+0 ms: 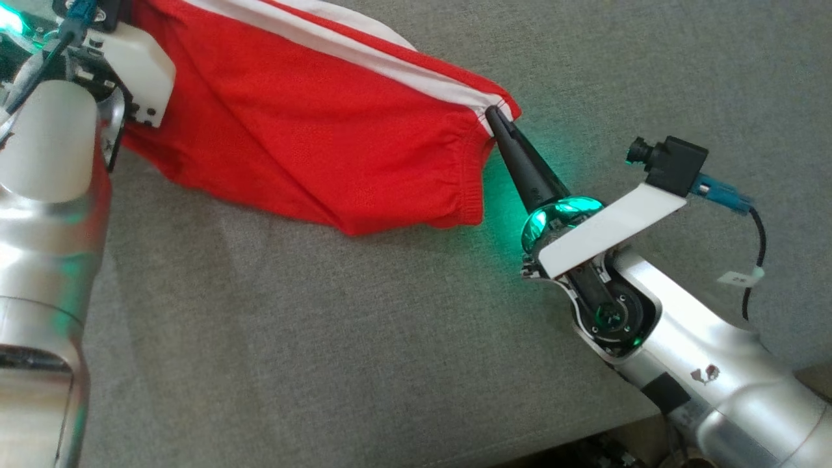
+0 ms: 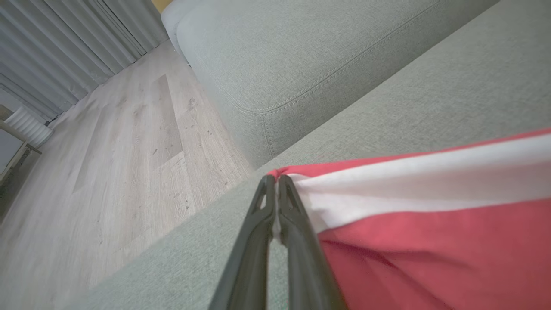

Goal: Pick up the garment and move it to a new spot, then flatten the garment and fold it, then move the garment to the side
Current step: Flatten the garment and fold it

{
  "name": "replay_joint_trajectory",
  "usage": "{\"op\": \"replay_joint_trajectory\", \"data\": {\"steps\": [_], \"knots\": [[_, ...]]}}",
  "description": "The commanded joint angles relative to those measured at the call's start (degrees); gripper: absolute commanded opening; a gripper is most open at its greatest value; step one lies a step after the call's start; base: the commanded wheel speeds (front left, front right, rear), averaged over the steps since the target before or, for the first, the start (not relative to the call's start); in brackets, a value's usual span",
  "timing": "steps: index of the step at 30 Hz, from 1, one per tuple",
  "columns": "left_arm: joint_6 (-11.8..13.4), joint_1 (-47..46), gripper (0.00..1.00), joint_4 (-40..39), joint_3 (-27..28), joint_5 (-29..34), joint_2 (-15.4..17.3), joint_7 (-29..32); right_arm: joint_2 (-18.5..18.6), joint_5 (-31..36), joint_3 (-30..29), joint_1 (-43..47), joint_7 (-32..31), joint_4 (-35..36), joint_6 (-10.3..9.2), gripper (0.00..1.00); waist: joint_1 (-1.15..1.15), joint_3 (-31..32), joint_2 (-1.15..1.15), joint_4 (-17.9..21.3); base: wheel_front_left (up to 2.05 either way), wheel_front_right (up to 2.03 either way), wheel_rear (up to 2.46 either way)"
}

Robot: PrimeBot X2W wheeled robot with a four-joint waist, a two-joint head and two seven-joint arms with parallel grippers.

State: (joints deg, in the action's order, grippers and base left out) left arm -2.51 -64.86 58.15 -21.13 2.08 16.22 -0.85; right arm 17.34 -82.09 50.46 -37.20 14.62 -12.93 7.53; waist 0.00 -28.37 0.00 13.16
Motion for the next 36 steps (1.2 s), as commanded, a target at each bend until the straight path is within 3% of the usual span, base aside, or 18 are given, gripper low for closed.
{"op": "replay_joint_trajectory", "data": {"steps": [1,2,3,10,13,14,19,26,36], "knots": [[0.39,-1.95,0.0,-0.48,0.75,0.04,2.2,-0.55,-0.38,0.9,-0.21,0.45,0.38,0.48,-0.04,1.0,0.0,0.26,0.0,-0.14,0.0,0.0,0.0],[0.39,-1.84,0.4,-0.11,0.63,-0.09,1.95,-0.84,-0.58,1.57,-0.64,0.46,0.38,-0.18,-0.04,1.0,0.0,0.46,0.0,-0.19,0.0,0.0,0.0],[0.44,-1.62,1.0,0.23,0.52,-0.22,1.67,-1.32,-0.72,2.37,-1.04,0.52,0.38,-0.9,-0.04,1.0,0.0,0.7,0.0,-0.27,0.0,0.0,0.0],[1.64,2.29,1.0,3.36,1.43,-2.84,-0.44,-5.56,-1.09,9.06,-5.33,2.94,0.38,-6.26,-0.04,1.0,0.0,3.86,0.0,-1.07,0.0,0.0,0.0],[3.91,6.63,1.0,3.81,4.26,-6.45,-1.79,-11.62,-1.36,21.86,-14.67,5.65,0.38,-9.78,-0.04,1.0,0.0,7.23,0.0,-1.96,0.0,0.0,0.0],[3.91,6.63,1.0,3.81,4.26,-6.45,-1.79,-11.62,-1.36,21.86,-14.67,5.65,0.38,-9.78,-0.04,1.0,0.0,7.23,0.0,-1.96,0.0,0.0,0.0],[5.17,13.28,1.0,0.92,8.12,-11.01,-3.18,-13.99,-4.42,40.43,-29.06,10.27,0.38,-11.86,-0.04,1.0,0.0,10.87,0.0,-3.37,0.0,0.0,0.0],[5.98,28.91,1.0,-16.2,13.18,-14.22,-5.06,-14.13,-8.79,60.59,-40.05,16.34,0.38,-10.18,-0.04,1.0,0.0,15.12,0.0,-5.53,0.0,0.0,0.0],[4.96,52.0,1.0,-32.51,19.52,-14.85,-10.93,-14.14,-11.9,72.87,-44.35,24.31,0.38,-10.75,-0.04,1.0,0.0,21.14,0.0,-7.69,0.0,0.0,0.0]]}}
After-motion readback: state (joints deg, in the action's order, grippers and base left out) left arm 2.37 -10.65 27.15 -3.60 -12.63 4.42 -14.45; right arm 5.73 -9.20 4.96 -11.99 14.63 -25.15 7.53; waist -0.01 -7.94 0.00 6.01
